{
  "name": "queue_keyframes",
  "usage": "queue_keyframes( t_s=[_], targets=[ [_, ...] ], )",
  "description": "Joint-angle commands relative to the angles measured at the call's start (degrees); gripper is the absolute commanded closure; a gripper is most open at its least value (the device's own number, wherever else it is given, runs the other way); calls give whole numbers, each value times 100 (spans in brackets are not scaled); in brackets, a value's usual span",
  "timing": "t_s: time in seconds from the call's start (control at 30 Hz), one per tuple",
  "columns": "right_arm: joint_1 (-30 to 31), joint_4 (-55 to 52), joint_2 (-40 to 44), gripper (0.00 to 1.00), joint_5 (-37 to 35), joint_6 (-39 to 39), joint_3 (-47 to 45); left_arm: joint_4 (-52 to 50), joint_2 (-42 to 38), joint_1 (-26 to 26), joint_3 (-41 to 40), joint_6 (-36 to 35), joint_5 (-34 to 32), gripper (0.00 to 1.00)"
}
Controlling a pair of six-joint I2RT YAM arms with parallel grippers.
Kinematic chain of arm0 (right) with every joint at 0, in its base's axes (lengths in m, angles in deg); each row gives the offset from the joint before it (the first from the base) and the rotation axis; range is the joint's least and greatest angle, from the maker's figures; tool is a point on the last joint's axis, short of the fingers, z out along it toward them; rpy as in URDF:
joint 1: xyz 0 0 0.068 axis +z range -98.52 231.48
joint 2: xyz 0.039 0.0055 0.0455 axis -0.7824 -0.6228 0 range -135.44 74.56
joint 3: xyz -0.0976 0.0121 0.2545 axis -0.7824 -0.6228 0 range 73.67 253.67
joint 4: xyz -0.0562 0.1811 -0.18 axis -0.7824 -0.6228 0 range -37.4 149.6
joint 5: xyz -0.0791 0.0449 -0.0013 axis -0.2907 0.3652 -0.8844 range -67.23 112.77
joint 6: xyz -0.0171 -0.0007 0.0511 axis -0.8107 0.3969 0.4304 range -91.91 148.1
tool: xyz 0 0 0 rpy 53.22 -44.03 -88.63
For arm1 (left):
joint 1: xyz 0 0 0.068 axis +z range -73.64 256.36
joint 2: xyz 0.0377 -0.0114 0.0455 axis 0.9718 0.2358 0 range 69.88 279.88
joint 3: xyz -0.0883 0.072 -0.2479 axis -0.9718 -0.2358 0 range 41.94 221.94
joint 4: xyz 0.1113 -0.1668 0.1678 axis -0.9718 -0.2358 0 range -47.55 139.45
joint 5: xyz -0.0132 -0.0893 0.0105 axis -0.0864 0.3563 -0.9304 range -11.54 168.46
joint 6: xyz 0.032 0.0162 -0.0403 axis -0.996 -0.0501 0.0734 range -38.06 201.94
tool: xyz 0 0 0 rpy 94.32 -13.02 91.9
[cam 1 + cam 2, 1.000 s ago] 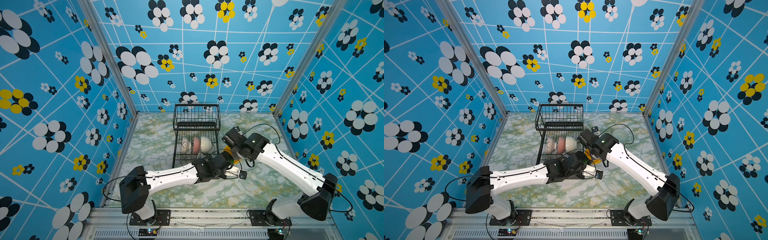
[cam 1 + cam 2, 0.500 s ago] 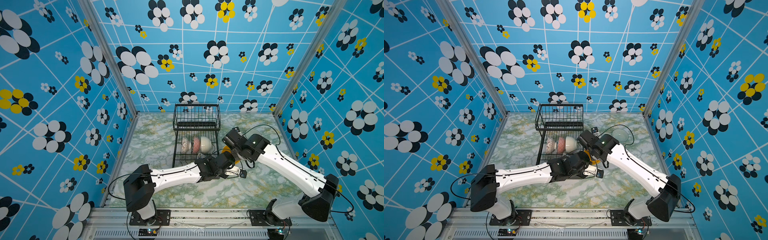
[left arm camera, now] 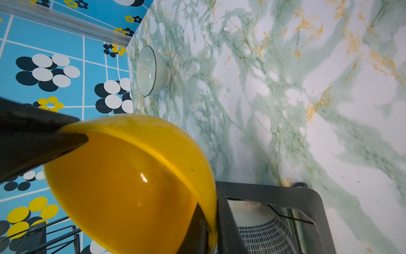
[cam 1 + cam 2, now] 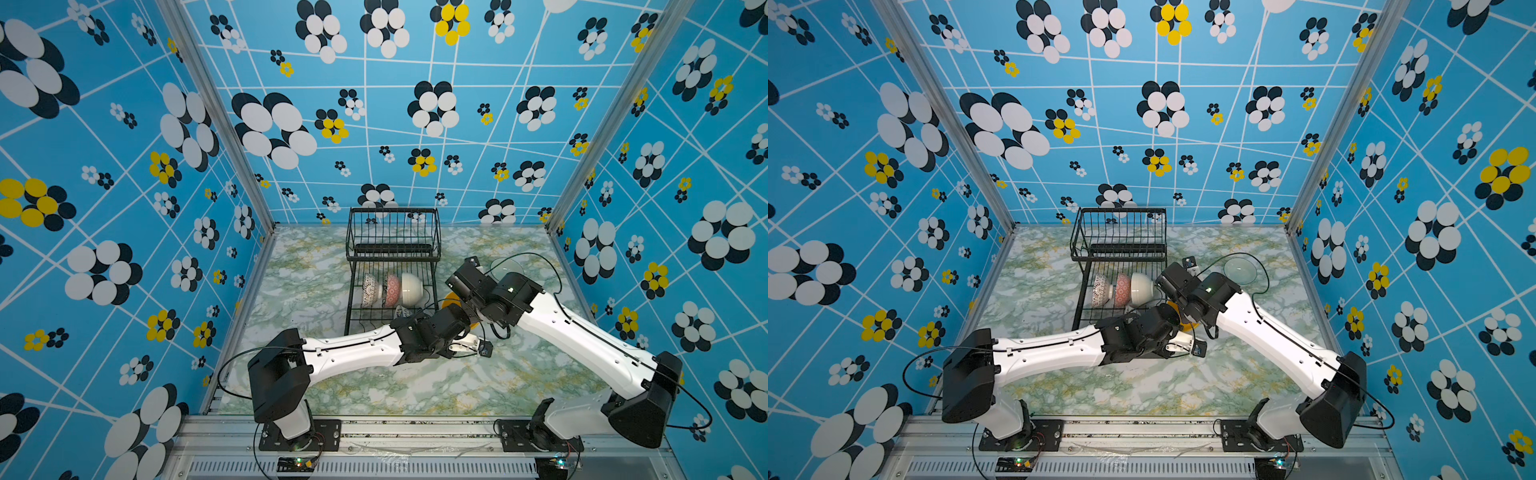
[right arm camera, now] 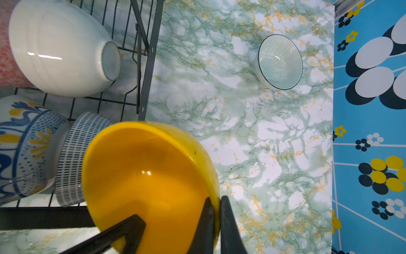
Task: Load bowls into a dish rack
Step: Place the bowl in the dish rack.
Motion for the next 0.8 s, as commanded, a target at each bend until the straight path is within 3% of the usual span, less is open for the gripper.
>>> queue_keyframes(
  t_s=[0.0,0.4,0.77],
  targets=[
    [-43,198,250,87,67,263,-84,160,-153,-15,13,276,-23,100],
    [-255,650,924,60,522,324,-500,215,-162,-34,-81,416,-41,100],
    [-895,2171,2939,24,1470,599,-1729,161,-405,47,-109,1088,-14,100]
  ],
)
